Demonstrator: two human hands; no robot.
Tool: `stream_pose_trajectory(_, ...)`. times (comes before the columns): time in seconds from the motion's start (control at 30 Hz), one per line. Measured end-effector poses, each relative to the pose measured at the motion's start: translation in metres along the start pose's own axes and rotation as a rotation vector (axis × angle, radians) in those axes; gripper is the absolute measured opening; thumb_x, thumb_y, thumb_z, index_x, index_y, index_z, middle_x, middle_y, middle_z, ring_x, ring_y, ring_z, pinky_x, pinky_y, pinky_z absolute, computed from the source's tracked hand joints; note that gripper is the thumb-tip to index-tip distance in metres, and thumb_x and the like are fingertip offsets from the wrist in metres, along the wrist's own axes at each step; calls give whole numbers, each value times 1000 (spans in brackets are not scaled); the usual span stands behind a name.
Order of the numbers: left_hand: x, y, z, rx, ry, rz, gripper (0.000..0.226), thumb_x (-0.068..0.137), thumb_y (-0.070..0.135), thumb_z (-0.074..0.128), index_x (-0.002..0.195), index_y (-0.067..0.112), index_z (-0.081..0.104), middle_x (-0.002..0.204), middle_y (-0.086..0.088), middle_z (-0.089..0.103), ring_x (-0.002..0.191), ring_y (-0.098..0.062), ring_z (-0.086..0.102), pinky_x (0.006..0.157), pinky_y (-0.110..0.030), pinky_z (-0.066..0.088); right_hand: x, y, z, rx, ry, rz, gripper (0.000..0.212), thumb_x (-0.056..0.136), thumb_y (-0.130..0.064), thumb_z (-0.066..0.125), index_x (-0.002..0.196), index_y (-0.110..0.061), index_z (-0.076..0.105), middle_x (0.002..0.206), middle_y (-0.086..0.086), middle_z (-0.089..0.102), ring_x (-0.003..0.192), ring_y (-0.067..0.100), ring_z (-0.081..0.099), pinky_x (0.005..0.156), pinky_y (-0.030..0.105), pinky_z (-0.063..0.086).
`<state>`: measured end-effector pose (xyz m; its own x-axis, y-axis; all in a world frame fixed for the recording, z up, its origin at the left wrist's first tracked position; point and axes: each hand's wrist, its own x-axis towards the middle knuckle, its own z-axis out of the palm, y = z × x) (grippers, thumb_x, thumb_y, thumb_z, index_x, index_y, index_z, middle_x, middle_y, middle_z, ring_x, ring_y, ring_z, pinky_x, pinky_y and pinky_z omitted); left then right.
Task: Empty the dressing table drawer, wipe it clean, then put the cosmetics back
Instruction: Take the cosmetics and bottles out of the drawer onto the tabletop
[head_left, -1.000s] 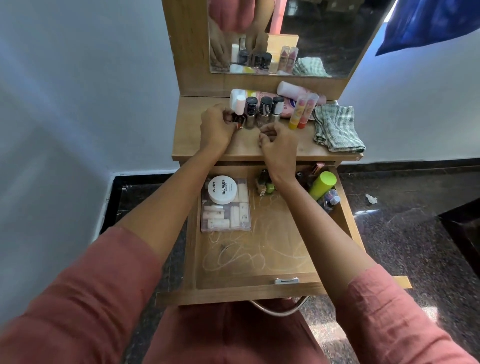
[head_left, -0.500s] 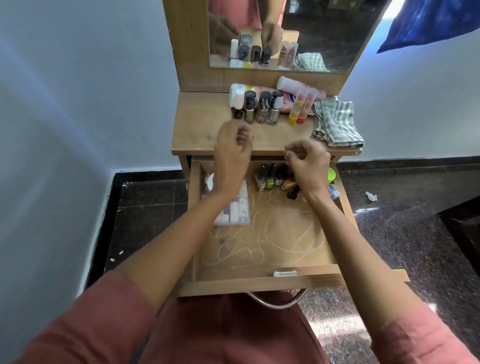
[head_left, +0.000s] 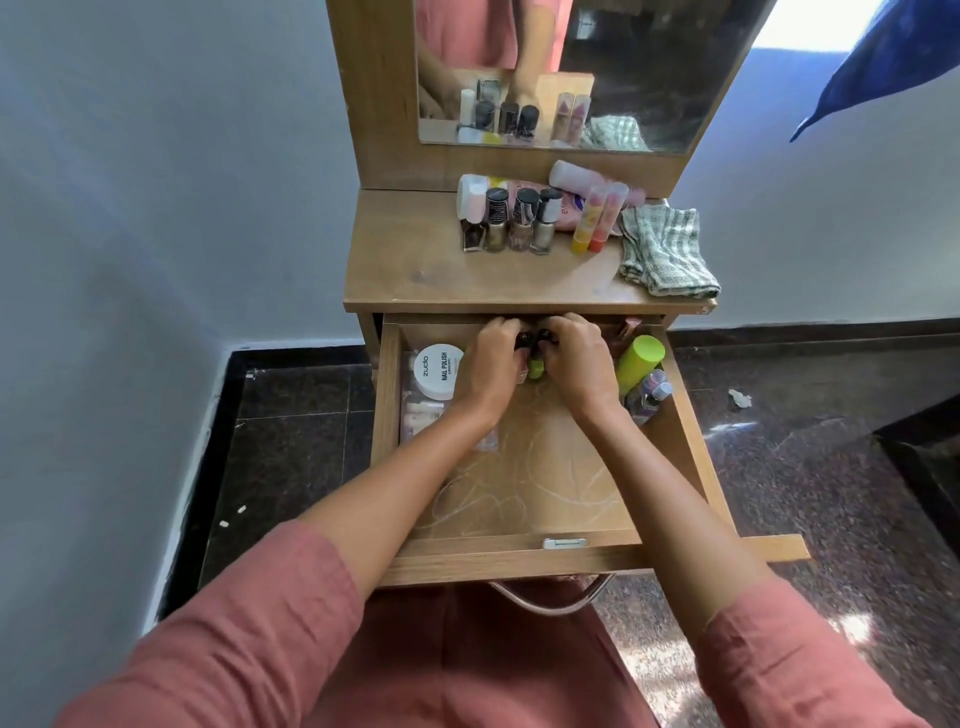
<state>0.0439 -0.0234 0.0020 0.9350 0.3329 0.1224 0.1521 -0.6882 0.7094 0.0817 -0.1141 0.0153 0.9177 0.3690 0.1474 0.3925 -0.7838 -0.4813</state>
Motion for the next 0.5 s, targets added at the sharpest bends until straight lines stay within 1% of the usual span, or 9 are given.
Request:
stream_pose_trajectory(0.1, -1, -1, -1, -25, 10, -6, 22, 83, 4, 60, 104, 7, 64, 107, -12, 64, 99, -29, 60, 81, -39, 50, -5, 1, 3, 2, -19, -28, 25, 79, 3, 51, 100, 0, 63, 100, 16, 61, 95, 36, 58, 79, 46, 48)
stream_pose_trajectory(0.2, -5, -1, -2, -39, 12, 2, 23, 83, 2, 59, 104, 6, 65, 106, -12, 65, 98, -27, 61, 84, -37, 50, -10, 1, 2, 50, -5, -27, 30, 77, 5, 54, 104, -4, 64, 101, 14, 66, 97, 32, 61, 80, 40, 49)
stream_pose_trajectory(0.3, -8, 1, -10, -73, 35, 20, 23, 84, 3, 59, 106, 6, 66, 105, -12, 66, 96, -24, 62, 80, -26, 47, -12, -4, -6, 115, 40, -15, 35, 76, 5, 57, 108, -5, 65, 107, 14, 68, 101, 29, 62, 88, 37, 49)
stream_pose_trajectory(0.37, -9, 7, -20, -110, 81, 44, 22, 84, 3, 60, 104, 6, 67, 104, -11, 67, 94, -21, 62, 77, -20, 44, -11, -8, -16, 154, 65, -37, 32, 76, 5, 59, 106, -3, 66, 105, 15, 69, 98, 28, 64, 89, 38, 50)
stream_pose_trajectory(0.43, -10, 16, -32, -163, 130, 66, 22, 83, 1, 62, 104, 6, 68, 102, -10, 68, 93, -19, 63, 80, -22, 49, -10, -15, -29, 217, 86, -70, 29, 76, 6, 61, 103, -2, 68, 100, 16, 71, 92, 26, 67, 87, 39, 53)
stream_pose_trajectory(0.47, -10, 20, -39, -188, 148, 69, 23, 83, 1, 62, 105, 6, 68, 102, -9, 69, 92, -17, 63, 79, -23, 51, -9, -20, -36, 245, 92, -86, 28, 76, 6, 61, 102, -2, 68, 98, 16, 71, 88, 24, 68, 85, 38, 54)
stream_pose_trajectory(0.5, -9, 24, -46, -209, 161, 75, 24, 83, 2, 62, 106, 7, 67, 102, -7, 69, 89, -15, 63, 75, -19, 52, -8, -25, -43, 268, 95, -100, 27, 77, 5, 61, 103, -1, 67, 97, 17, 71, 85, 21, 69, 83, 34, 56)
